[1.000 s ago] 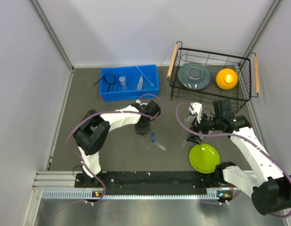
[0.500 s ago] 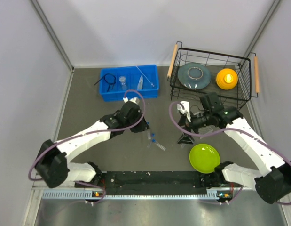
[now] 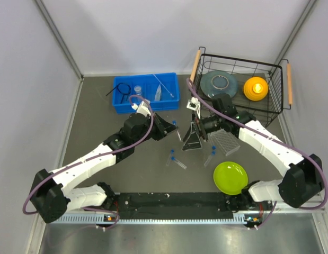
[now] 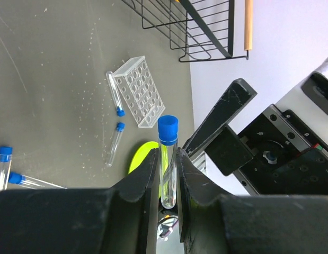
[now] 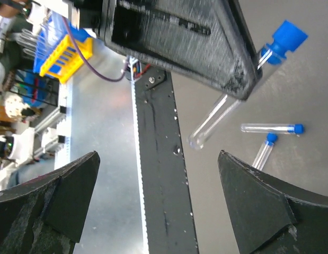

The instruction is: Organize the chemistry lab equipment

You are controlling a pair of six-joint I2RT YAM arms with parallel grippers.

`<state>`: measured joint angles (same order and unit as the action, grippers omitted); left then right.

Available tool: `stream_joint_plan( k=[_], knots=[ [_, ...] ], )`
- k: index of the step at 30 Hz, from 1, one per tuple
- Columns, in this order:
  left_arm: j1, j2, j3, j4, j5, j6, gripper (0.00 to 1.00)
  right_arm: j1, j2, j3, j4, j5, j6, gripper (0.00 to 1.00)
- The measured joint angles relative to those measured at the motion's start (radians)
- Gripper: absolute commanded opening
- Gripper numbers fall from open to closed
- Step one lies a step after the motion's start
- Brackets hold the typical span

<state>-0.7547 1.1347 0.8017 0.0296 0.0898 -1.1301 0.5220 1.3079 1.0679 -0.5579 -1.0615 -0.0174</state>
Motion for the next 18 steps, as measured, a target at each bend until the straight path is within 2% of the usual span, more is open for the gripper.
stream_joint_plan(
  k=[9, 11, 14, 15, 18],
  knots=[
    [-0.042, 0.001, 0.000, 0.004, -0.085, -0.051, 0.10, 0.012, 0.056, 0.000, 0.143, 0.000, 0.228, 0.71],
    [-0.052, 0.002, 0.001, 0.001, -0.107, -0.053, 0.10, 0.012, 0.069, 0.000, 0.159, 0.010, 0.255, 0.62],
    [-0.074, 0.008, 0.009, -0.014, -0.141, -0.053, 0.10, 0.013, 0.083, 0.000, 0.174, 0.032, 0.285, 0.44],
    [-0.082, 0.010, 0.016, -0.023, -0.152, -0.053, 0.10, 0.013, 0.084, 0.000, 0.176, 0.039, 0.292, 0.34],
    [-0.103, 0.013, 0.035, -0.036, -0.179, -0.048, 0.10, 0.013, 0.085, 0.000, 0.175, 0.066, 0.307, 0.22]
  ],
)
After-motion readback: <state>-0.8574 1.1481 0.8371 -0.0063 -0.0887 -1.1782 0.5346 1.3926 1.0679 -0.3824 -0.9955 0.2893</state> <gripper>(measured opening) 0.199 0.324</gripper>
